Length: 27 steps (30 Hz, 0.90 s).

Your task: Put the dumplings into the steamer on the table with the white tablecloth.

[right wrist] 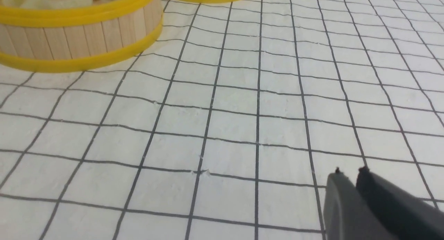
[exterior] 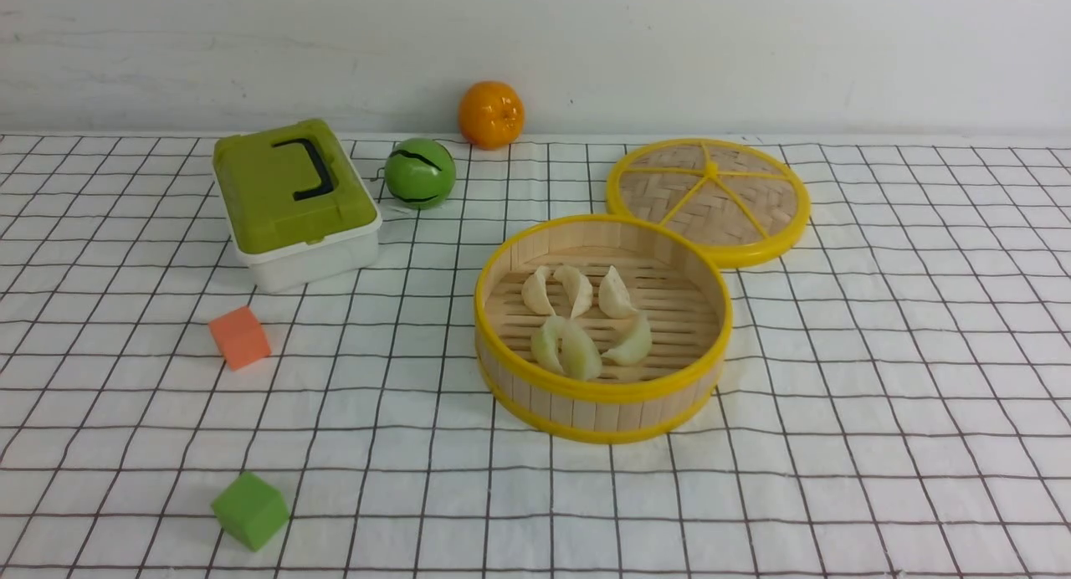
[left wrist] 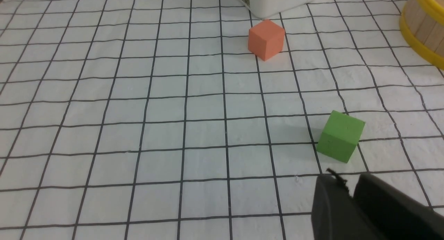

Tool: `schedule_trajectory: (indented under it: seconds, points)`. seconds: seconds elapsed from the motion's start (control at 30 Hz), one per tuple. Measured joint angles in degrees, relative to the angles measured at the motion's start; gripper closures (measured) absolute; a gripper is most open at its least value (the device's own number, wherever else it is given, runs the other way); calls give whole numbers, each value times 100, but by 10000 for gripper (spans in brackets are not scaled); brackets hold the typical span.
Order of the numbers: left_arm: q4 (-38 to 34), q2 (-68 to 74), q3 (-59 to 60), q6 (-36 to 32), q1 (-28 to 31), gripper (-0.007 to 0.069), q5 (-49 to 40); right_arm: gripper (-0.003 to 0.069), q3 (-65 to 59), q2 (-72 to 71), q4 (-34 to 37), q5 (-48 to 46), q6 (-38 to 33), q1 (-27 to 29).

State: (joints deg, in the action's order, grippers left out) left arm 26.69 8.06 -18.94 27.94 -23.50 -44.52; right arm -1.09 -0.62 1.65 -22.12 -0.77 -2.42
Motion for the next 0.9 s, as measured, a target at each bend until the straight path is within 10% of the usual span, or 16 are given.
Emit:
schedule_trajectory:
  seconds: [0.67, 0.9]
  points:
    - [0, 0, 0, 0, 0, 508, 0, 572, 0, 0, -79, 0, 313, -27]
    - [0, 0, 0, 0, 0, 499, 0, 681, 0, 0, -79, 0, 313, -27]
